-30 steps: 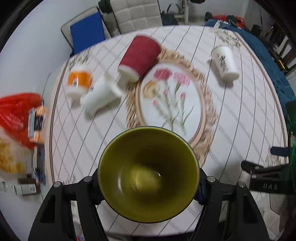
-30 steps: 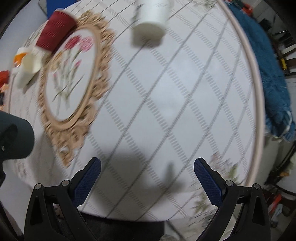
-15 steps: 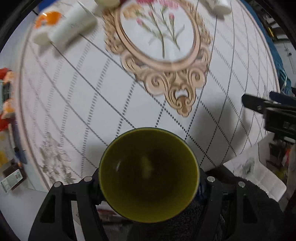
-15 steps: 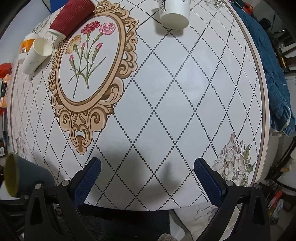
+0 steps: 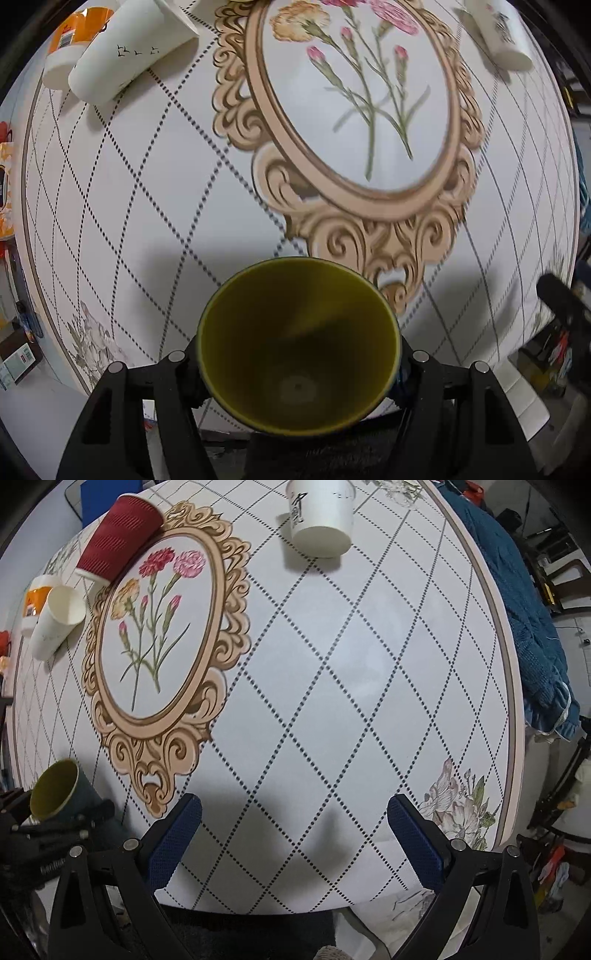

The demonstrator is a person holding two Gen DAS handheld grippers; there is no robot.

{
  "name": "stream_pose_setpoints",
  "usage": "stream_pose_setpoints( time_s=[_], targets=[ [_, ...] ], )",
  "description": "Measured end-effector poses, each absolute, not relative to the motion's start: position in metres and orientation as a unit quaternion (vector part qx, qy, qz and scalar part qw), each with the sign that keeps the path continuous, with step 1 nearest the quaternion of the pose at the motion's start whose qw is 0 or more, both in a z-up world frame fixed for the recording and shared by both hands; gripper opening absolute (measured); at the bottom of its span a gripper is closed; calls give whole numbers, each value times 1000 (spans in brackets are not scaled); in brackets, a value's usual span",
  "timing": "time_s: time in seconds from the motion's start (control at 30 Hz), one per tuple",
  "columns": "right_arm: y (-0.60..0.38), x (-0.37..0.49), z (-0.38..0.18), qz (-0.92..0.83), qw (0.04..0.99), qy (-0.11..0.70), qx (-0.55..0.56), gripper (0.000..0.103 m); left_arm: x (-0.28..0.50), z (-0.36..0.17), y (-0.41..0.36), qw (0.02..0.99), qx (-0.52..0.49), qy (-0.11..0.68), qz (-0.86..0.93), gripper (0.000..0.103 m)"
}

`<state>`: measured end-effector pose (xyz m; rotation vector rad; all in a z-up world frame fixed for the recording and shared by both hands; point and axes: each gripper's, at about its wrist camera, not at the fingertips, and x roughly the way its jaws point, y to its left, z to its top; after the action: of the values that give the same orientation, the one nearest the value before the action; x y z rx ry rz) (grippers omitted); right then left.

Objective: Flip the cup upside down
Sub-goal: 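Grip the teal cup's rim with the left gripper and lift it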

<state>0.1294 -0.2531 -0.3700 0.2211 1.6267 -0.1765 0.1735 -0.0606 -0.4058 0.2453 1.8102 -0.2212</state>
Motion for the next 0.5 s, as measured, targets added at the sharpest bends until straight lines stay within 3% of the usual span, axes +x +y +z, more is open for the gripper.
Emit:
stream_pose_setpoints(
  time_s=[0.5],
  targets=[
    [-254,140,-372,-89,679,722,99,102,198,-438,-29,602,62,795,-45,68]
  ],
)
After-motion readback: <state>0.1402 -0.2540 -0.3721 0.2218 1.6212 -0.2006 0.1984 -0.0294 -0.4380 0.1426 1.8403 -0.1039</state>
